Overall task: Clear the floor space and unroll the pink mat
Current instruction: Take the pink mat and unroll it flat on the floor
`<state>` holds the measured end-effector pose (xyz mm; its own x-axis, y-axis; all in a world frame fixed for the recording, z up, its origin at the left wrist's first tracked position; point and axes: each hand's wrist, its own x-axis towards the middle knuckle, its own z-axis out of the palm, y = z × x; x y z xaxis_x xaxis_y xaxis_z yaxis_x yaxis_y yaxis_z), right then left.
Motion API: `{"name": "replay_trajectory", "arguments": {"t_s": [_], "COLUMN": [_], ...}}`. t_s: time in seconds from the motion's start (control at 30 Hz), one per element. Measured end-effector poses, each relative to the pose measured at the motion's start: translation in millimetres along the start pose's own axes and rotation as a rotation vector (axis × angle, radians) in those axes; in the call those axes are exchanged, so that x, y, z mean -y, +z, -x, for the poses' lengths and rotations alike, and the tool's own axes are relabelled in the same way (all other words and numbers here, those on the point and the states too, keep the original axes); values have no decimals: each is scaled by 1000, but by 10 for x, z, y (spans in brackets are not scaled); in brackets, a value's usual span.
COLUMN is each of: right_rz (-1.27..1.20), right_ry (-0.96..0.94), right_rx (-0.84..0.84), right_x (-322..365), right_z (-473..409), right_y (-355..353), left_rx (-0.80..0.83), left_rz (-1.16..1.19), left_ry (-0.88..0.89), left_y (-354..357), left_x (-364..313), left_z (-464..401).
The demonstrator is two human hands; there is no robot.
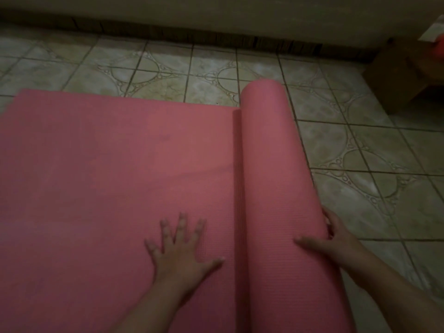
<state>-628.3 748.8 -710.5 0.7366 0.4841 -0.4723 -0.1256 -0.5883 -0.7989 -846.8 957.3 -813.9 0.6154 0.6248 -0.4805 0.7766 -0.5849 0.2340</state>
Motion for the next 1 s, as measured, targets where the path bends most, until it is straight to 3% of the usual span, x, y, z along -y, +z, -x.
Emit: {"name": "replay_trajectory", "arguments": {"t_s": [0.1,0.23,0.37,0.63,0.87,1.0], "right_rz": [29,131,257,132,133,38], "right_ry": [37,-66,-77,-42,-114,-50], "right_rx": [-74,-214,-182,-152,-81,-55], "right_x": [-28,62,64,47,124,82], "right_z": [-50,-59,-51,-107,-79,-109], "right_y": [-239,-131,48,-26,452,320], "left_rx": [12,21,36,35,54,49], "left_rz": [-20,-6,15,46,-26,-17], "left_ry": [-9,-31,-37,-42,-97,-100], "left_y": [59,29,1,-51,-265,-306], "left_x": [-19,-28,-29,98,725,729], "left_z": [-10,-15,-10,-11,-21,17]}}
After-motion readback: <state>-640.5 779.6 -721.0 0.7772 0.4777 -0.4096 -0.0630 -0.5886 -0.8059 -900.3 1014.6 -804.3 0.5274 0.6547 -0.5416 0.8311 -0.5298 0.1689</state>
